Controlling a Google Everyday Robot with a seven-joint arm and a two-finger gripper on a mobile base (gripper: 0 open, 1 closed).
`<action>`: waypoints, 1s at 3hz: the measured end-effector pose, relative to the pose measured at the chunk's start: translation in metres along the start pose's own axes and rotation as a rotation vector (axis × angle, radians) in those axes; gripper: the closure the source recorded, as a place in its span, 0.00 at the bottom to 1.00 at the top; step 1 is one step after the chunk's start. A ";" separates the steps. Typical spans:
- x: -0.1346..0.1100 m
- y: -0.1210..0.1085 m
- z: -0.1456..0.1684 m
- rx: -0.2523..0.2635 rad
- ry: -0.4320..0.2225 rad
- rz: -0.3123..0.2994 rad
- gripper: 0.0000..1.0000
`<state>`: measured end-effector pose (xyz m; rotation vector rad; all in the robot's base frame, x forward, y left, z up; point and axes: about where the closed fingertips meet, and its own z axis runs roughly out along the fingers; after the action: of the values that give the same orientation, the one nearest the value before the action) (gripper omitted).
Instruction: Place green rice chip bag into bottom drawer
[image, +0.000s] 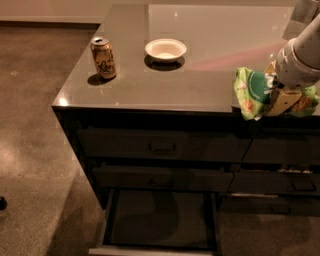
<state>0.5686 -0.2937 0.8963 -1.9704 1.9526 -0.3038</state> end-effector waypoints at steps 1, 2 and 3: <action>0.000 0.023 0.011 -0.041 -0.052 0.067 1.00; -0.003 0.091 0.010 -0.116 -0.110 0.141 1.00; -0.011 0.203 0.035 -0.308 -0.128 0.164 1.00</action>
Offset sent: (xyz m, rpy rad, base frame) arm -0.1822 0.0038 -0.1103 0.2456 0.3155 -0.1366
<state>0.3947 -0.2777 0.7863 -1.9326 2.1631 0.1711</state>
